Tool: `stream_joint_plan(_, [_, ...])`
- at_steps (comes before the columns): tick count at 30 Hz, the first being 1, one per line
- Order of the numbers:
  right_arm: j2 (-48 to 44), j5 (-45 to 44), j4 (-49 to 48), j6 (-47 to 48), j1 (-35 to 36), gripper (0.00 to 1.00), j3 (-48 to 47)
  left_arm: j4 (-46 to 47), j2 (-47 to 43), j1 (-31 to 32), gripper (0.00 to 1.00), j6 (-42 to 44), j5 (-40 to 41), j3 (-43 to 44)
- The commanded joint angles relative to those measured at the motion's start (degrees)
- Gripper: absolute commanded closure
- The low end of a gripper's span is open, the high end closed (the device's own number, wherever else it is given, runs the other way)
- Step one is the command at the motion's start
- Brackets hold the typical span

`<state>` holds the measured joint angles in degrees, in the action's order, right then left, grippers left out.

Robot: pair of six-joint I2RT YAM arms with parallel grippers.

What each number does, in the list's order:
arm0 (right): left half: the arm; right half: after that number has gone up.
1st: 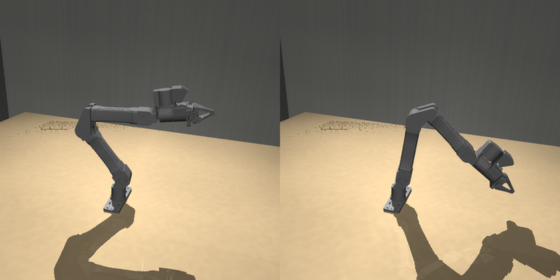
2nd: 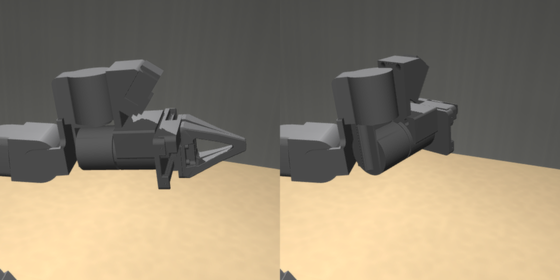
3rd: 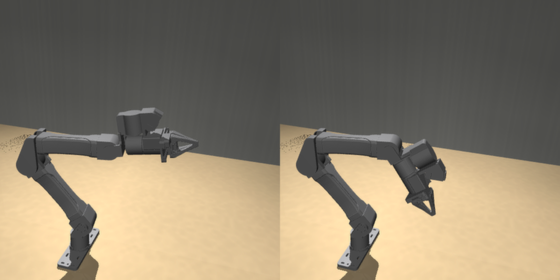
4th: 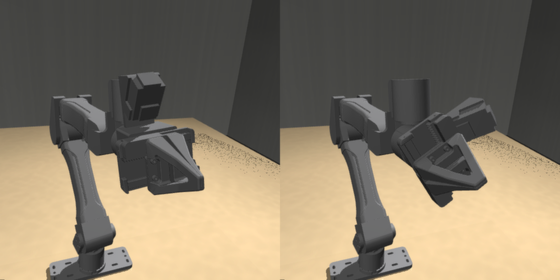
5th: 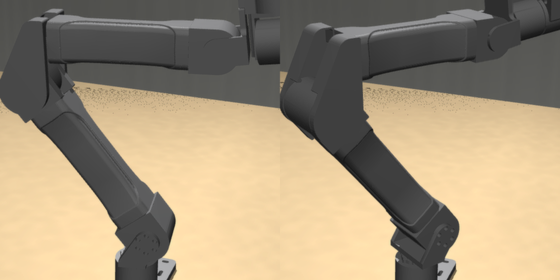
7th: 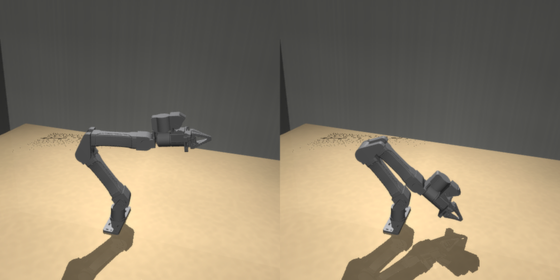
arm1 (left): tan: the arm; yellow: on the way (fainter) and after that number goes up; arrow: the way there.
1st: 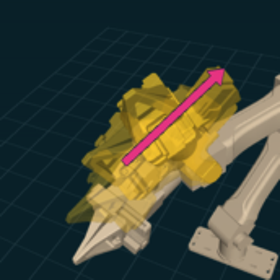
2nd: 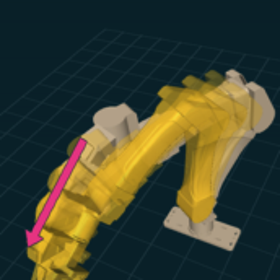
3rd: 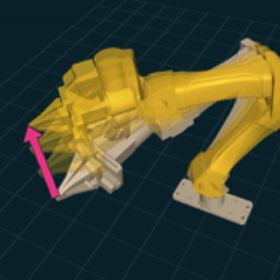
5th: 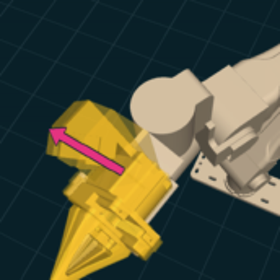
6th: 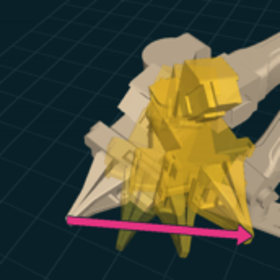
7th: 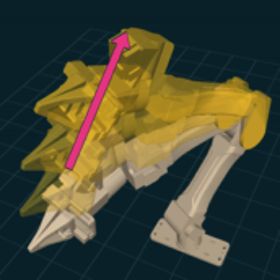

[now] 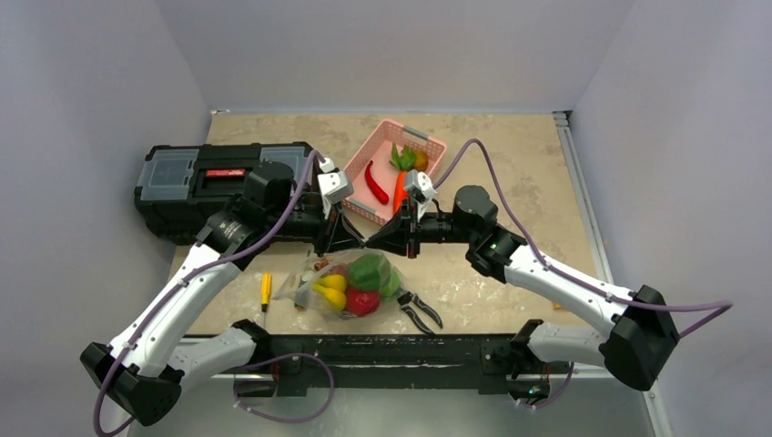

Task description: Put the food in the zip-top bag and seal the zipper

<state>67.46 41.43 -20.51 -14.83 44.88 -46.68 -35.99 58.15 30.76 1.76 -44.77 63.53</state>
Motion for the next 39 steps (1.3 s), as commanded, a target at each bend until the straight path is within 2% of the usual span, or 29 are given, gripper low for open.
stream_joint_plan(1, [-0.6, -0.6, -3.5, 0.9, -0.3, 1.00, -0.9, 0.8, -1.2, -0.1, 1.00, 0.4, -0.7, -0.7])
stream_joint_plan(4, [-4.6, -9.6, -9.3, -3.7, -0.2, 1.00, 3.3, 0.2, -1.3, -0.1, 1.00, 0.0, -0.5, -0.7])
stream_joint_plan(11, [-7.9, -18.3, -11.0, -4.7, 1.1, 1.00, 6.2, -1.4, -1.8, -0.2, 1.00, -0.2, 0.6, -1.2])
stream_joint_plan(13, [-7.2, -15.0, -9.9, -3.7, 0.5, 1.00, 5.5, -1.0, -2.2, -0.1, 1.00, -0.3, 0.7, -1.8])
stream_joint_plan(16, [-2.7, -2.0, -2.0, 2.9, -0.5, 0.98, 0.1, 0.5, -2.2, -0.1, 1.00, -0.8, -0.3, -2.0])
stream_joint_plan(20, [1.4, 13.6, 3.5, 8.0, -0.9, 0.58, -3.6, 1.2, -2.2, -0.2, 1.00, -1.0, -1.0, -1.3])
stream_joint_plan(25, [3.4, 17.7, 6.2, 13.3, -0.9, 0.49, -3.8, 1.3, -2.5, -0.2, 1.00, -1.1, -0.9, -1.2])
stream_joint_plan(28, [4.5, 14.6, 4.6, 12.9, -0.9, 0.49, -4.1, 1.9, -2.5, -0.2, 1.00, -1.2, -1.5, -1.2])
stream_joint_plan(32, [5.9, 11.7, -4.3, 7.8, 0.0, 0.52, -3.2, 2.6, -2.4, -0.1, 1.00, -1.2, -2.2, -1.1])
stream_joint_plan(37, [7.5, 6.9, -7.1, 7.0, 2.0, 0.65, -3.6, 2.7, -2.3, -0.1, 1.00, -3.0, -2.5, -0.9])
stream_joint_plan(39, [7.6, 4.8, -7.7, 6.6, 2.5, 0.76, -3.4, 2.8, -2.2, -0.1, 1.00, -3.1, -2.6, -0.9])
